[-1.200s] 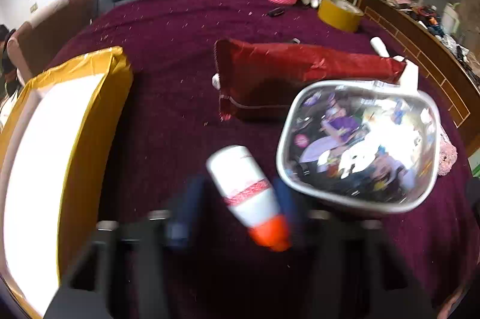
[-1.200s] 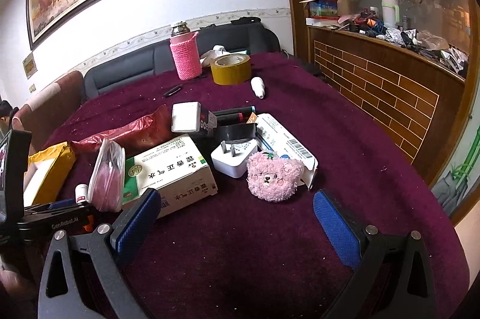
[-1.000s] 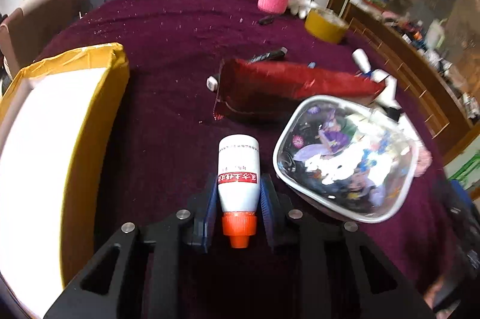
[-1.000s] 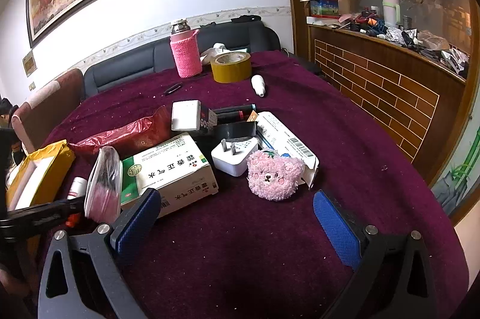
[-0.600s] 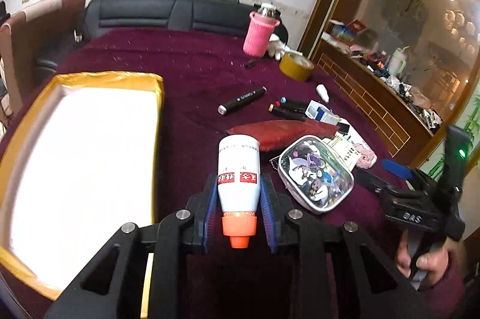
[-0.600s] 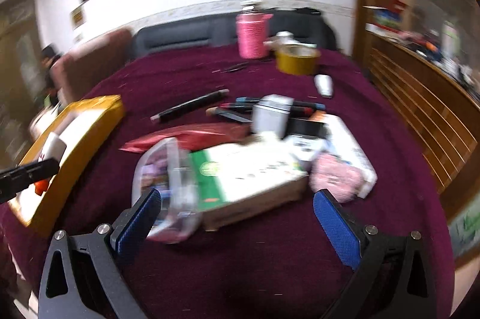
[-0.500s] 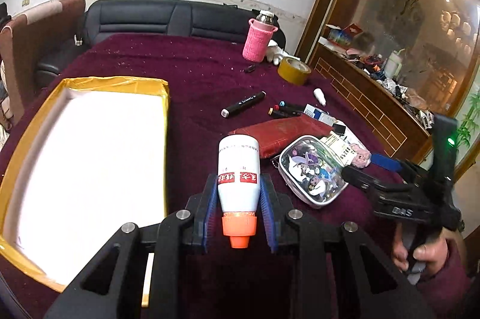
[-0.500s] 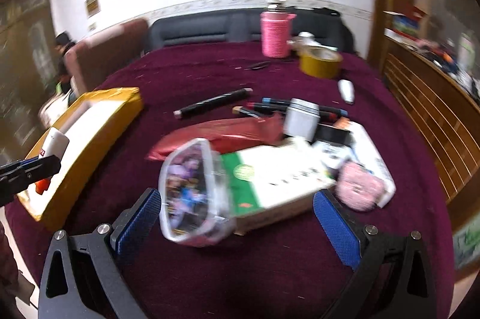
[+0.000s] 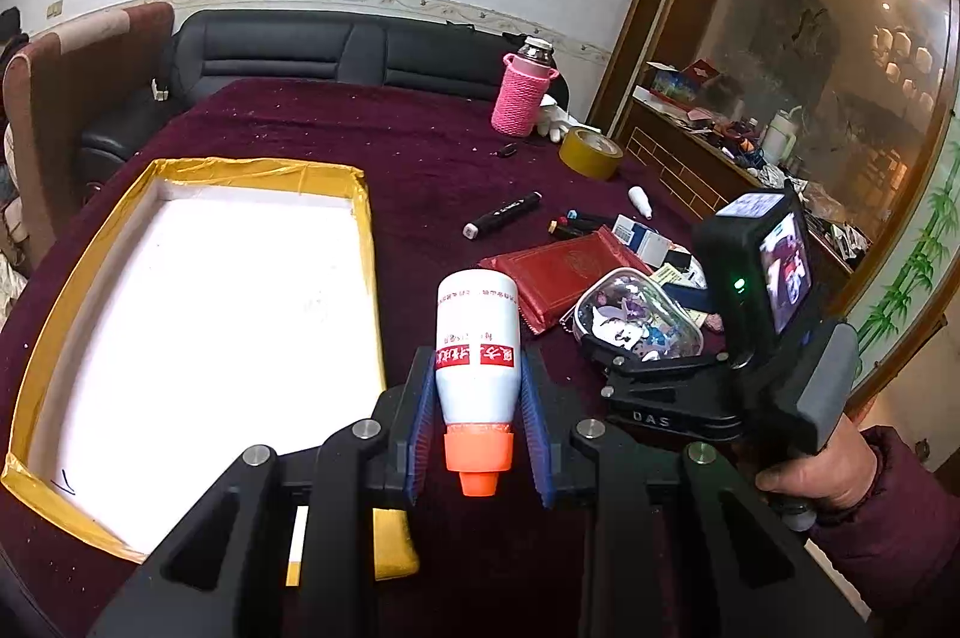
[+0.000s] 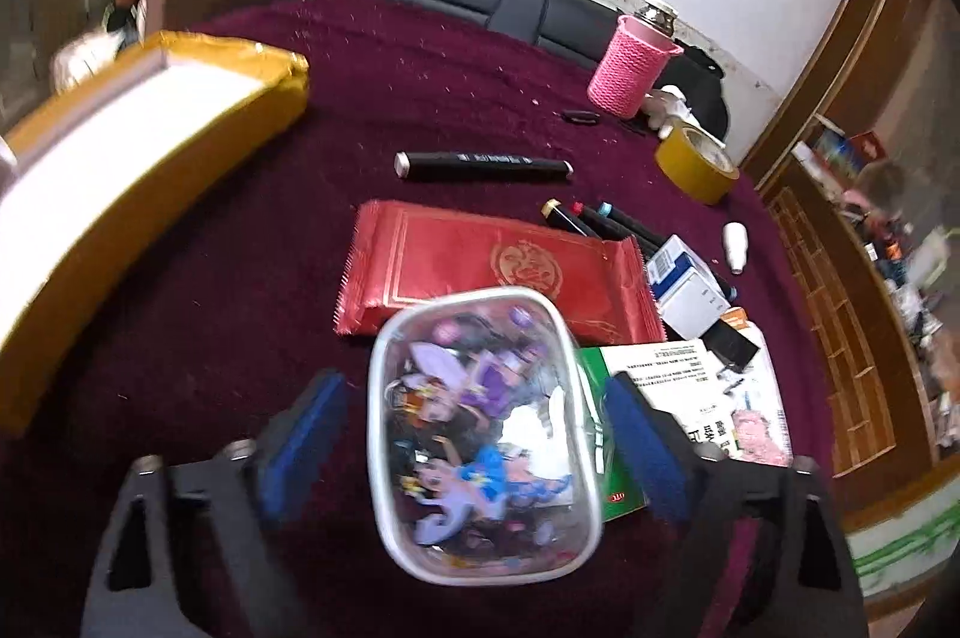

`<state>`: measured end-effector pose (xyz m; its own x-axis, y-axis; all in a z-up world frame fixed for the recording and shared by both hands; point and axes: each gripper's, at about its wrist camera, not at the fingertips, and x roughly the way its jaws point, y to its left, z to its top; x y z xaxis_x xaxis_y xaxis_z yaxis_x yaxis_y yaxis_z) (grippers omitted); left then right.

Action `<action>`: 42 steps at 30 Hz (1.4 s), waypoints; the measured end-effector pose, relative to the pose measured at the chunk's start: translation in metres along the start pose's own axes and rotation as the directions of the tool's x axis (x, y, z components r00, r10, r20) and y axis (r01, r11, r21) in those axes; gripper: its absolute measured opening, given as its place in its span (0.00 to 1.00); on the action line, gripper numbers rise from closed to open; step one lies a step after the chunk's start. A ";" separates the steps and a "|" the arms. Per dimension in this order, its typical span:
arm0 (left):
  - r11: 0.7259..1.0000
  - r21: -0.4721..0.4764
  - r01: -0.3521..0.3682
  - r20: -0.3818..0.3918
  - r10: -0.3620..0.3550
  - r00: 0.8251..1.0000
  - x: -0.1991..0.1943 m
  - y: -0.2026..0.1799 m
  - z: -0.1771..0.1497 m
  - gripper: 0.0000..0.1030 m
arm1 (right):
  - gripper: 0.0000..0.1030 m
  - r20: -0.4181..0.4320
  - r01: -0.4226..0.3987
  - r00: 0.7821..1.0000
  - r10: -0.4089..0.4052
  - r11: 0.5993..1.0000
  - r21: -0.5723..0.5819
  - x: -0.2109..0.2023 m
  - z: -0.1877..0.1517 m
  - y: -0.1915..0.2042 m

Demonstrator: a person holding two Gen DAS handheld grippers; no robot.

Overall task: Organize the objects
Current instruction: 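Grasp the clear cartoon pouch with the right tool while the left tool holds the white orange-capped bottle, then lower the pouch and bottle into the yellow-rimmed tray and open both tools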

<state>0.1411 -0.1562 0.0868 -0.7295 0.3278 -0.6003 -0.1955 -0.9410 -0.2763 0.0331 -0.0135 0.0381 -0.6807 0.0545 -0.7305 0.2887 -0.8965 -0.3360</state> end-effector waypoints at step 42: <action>0.948 -0.227 -0.224 -0.176 0.186 0.967 0.079 0.188 0.082 0.25 | 0.81 0.024 -0.561 0.782 0.623 0.686 0.464 0.062 0.175 0.105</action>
<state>-0.0069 -0.3143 0.0487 -0.6265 0.1567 -0.7635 0.1268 -0.9461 -0.2981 -0.0965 -0.1811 0.0611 -0.3686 -0.5268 -0.7659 0.2678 -0.8491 0.4552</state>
